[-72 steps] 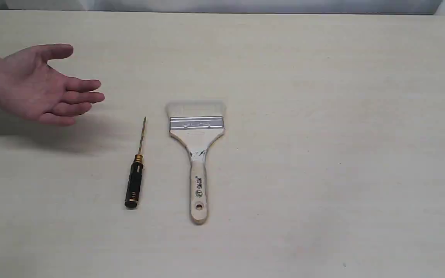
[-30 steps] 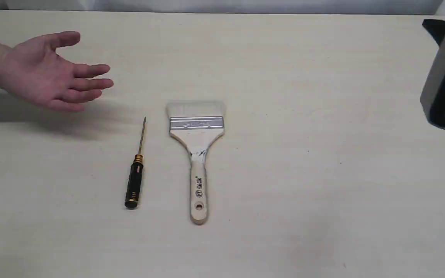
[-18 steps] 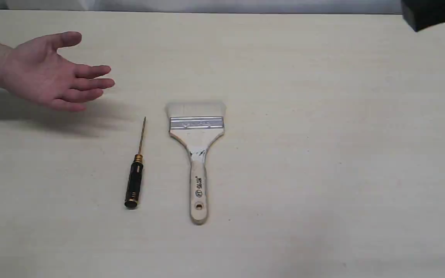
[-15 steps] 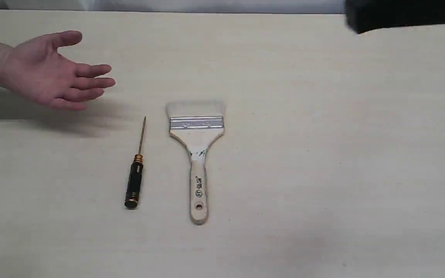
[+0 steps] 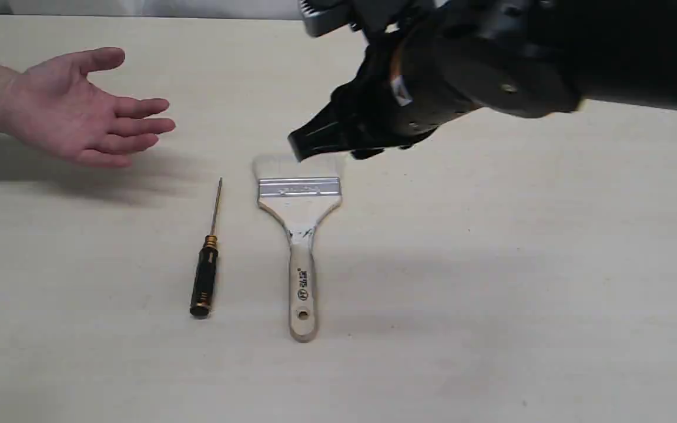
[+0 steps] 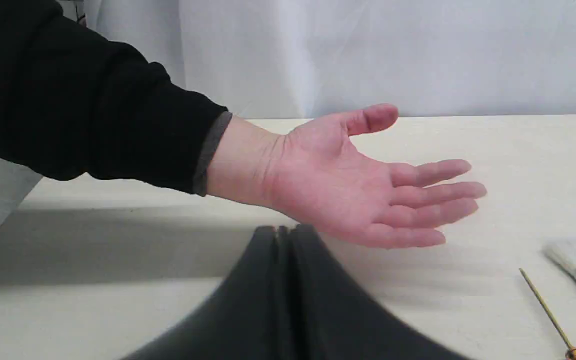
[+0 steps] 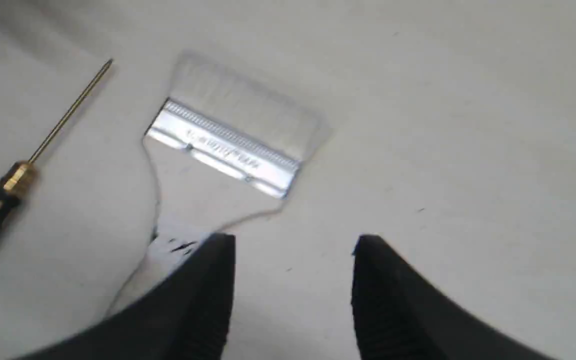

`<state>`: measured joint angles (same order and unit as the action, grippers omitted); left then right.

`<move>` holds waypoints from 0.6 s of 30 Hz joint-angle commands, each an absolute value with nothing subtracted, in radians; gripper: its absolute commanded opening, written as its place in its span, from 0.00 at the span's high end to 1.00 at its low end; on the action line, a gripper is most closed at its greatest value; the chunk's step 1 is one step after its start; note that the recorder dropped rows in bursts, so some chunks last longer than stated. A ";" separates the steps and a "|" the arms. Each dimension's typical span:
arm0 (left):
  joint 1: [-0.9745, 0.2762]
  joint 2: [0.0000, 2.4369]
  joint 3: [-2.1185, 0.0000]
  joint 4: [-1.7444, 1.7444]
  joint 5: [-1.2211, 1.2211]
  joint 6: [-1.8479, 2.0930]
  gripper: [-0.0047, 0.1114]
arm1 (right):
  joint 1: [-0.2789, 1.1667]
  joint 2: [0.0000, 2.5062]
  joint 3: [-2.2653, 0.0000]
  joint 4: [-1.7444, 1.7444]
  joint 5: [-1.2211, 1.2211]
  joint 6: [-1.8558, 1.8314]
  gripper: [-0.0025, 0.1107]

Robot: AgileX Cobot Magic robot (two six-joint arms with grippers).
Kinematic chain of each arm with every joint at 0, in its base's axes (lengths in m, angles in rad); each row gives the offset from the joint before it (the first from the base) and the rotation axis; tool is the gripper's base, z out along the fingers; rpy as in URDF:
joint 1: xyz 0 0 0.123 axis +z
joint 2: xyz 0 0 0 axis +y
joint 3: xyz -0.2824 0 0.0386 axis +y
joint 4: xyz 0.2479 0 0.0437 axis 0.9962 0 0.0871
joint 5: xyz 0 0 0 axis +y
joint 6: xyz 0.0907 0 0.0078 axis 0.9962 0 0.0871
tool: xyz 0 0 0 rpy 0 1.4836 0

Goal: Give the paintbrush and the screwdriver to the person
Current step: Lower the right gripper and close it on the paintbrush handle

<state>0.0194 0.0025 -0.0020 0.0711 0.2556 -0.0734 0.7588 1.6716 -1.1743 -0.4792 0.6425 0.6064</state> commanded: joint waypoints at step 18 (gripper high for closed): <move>0.011 0.000 0.000 0.070 0.249 -0.075 0.96 | 0.759 2.097 -1.360 -0.087 0.655 0.408 0.45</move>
<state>0.0194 0.0025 -0.0020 0.0711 0.2556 -0.0734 0.7588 2.0870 -1.3515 -0.0948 0.6839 0.4154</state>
